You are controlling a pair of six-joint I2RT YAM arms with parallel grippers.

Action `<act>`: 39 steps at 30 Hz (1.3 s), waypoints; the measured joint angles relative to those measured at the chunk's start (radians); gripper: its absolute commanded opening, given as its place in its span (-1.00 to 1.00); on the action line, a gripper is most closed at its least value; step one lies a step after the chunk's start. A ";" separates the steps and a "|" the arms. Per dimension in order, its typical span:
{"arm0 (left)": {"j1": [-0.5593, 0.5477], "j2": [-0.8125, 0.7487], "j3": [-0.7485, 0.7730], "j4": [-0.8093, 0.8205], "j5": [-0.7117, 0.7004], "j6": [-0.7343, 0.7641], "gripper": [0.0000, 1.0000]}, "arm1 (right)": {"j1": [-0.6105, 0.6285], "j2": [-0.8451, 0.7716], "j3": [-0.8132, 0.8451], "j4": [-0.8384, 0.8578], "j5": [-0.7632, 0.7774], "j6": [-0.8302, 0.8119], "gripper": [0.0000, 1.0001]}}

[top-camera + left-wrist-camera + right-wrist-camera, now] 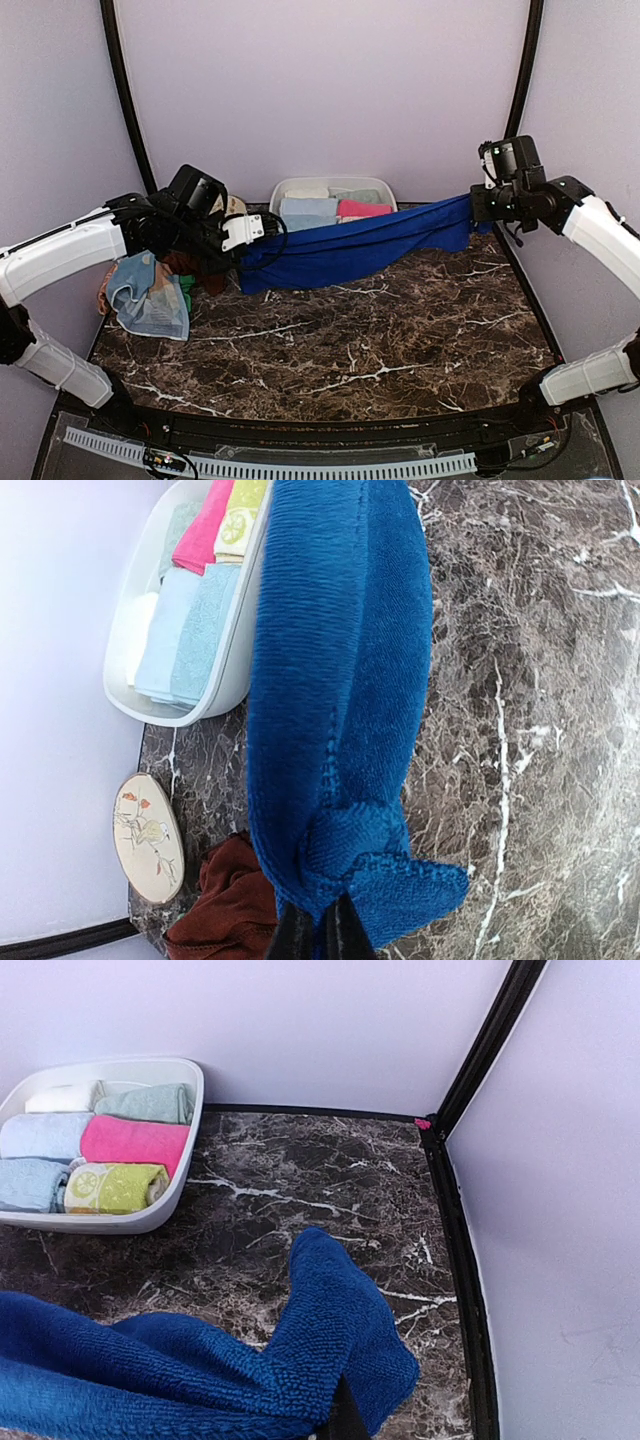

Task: Roll the towels
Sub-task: Flatten out the towel at the center of the board.

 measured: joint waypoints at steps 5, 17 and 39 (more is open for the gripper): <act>-0.003 -0.068 -0.048 -0.040 0.011 0.059 -1.00 | 0.000 0.002 0.035 -0.044 -0.045 -0.004 -1.00; 0.004 -0.145 0.044 -0.355 0.212 0.080 -1.00 | 0.031 -0.093 0.011 -0.253 -0.279 -0.006 -1.00; 0.245 0.301 -0.037 -0.198 0.183 0.113 0.26 | 0.006 0.481 -0.080 -0.117 -0.389 0.026 -0.99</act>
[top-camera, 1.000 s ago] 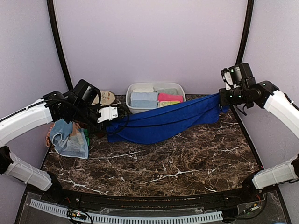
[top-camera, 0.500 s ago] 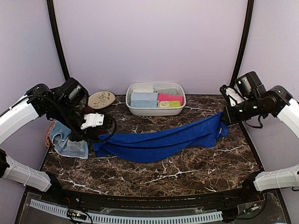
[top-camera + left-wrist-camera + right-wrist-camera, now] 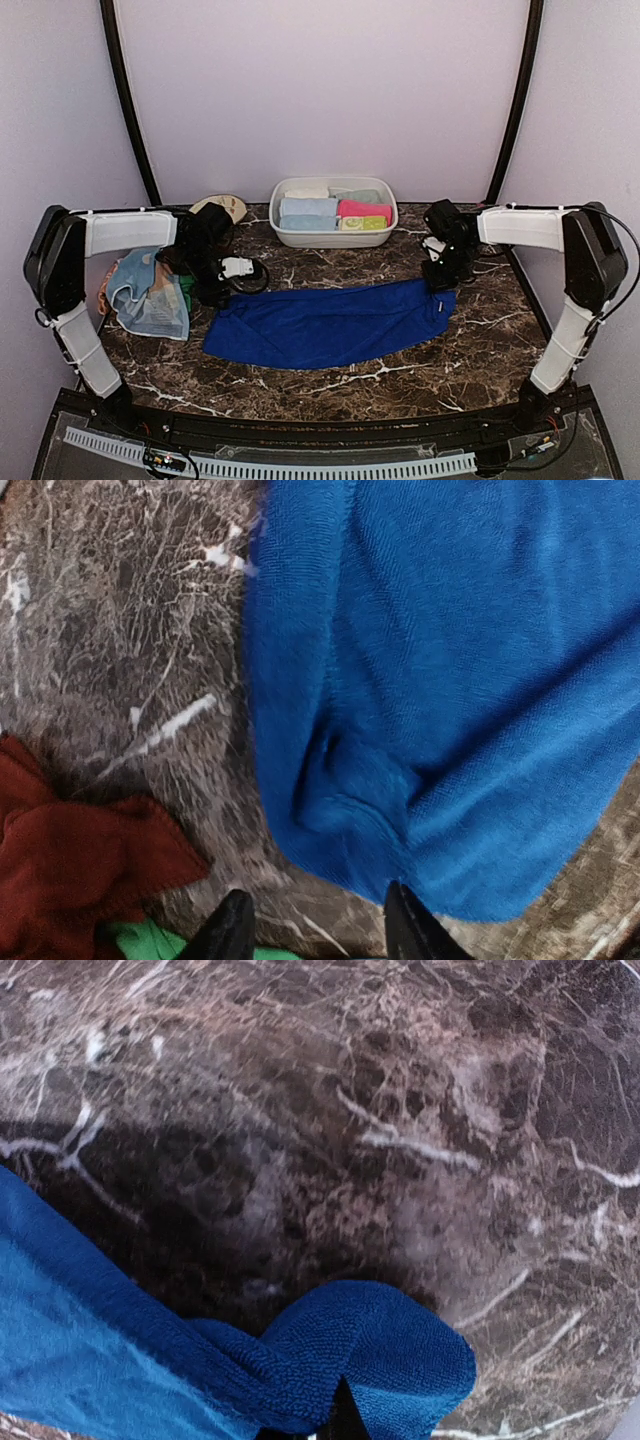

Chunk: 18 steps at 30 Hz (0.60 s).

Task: Roll the towels
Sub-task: Flatten out the towel at the center of the board.

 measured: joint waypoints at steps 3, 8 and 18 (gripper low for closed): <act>0.027 0.123 0.032 0.073 -0.041 -0.003 0.52 | -0.013 0.078 0.043 0.057 0.000 -0.005 -0.74; 0.057 0.100 0.065 0.106 -0.047 0.036 0.57 | -0.013 0.096 0.077 0.119 0.002 -0.016 -0.36; 0.036 0.055 0.064 0.019 0.096 0.091 0.51 | -0.024 0.083 0.077 0.132 0.030 -0.014 -0.04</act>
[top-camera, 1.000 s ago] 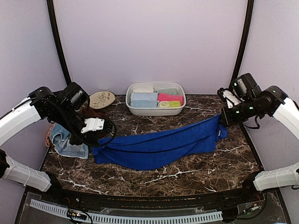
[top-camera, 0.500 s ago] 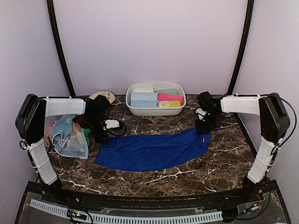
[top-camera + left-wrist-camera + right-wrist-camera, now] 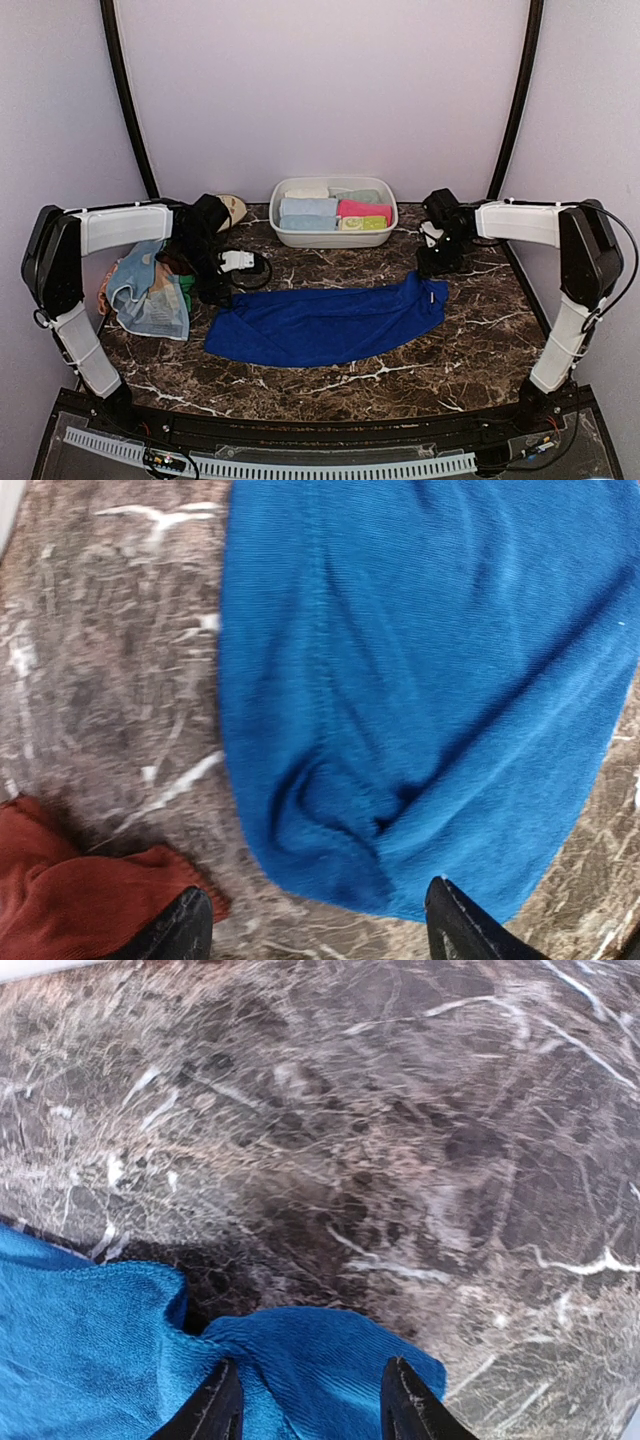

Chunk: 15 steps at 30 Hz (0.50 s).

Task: Roll the towels
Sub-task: Flatten out the towel at the center of the board.

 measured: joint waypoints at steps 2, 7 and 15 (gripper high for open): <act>-0.007 0.009 -0.003 -0.023 0.017 0.004 0.52 | -0.006 -0.015 0.000 -0.006 0.007 0.002 -0.01; -0.019 0.008 -0.050 -0.004 0.015 0.012 0.38 | -0.043 -0.080 -0.007 -0.012 0.013 0.006 0.01; -0.021 0.014 -0.087 0.093 -0.036 0.000 -0.99 | -0.095 -0.114 -0.070 -0.001 -0.009 0.024 0.06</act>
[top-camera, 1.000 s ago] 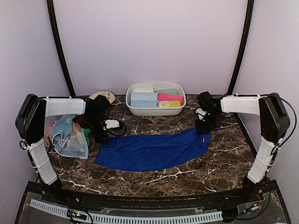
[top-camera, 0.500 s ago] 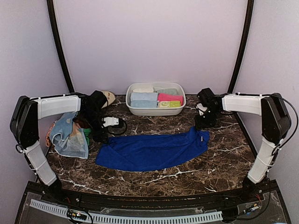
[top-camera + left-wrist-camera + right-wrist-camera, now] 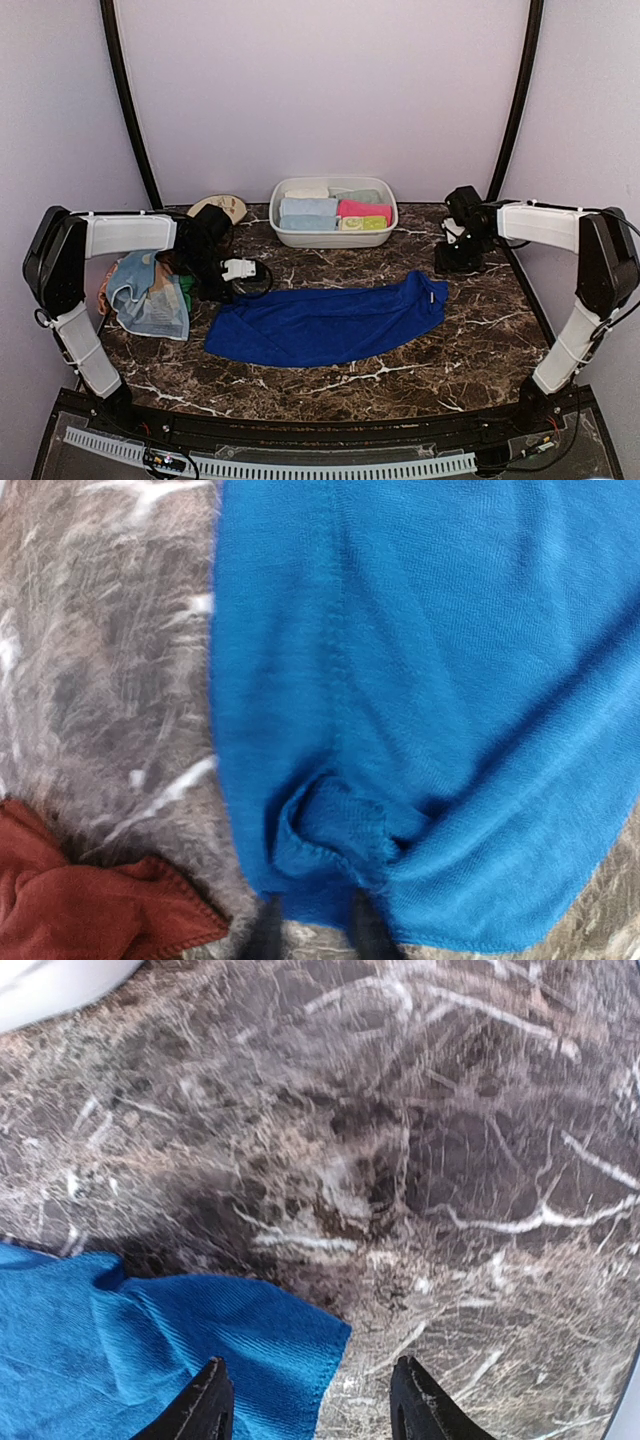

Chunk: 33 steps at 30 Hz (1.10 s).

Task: Roll the towels
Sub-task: Flatten out the towel at the center of the board.

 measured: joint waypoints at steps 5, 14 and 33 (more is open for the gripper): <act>0.001 0.001 0.002 0.051 -0.034 -0.019 -1.00 | -0.007 0.000 -0.035 0.027 -0.026 0.026 0.03; 0.033 0.000 0.002 0.055 -0.068 -0.030 -1.00 | 0.097 -0.161 -0.243 0.036 0.055 0.151 0.14; 0.084 -0.007 0.002 0.081 -0.145 -0.031 -1.00 | 0.148 -0.217 -0.392 0.134 -0.006 0.267 -0.19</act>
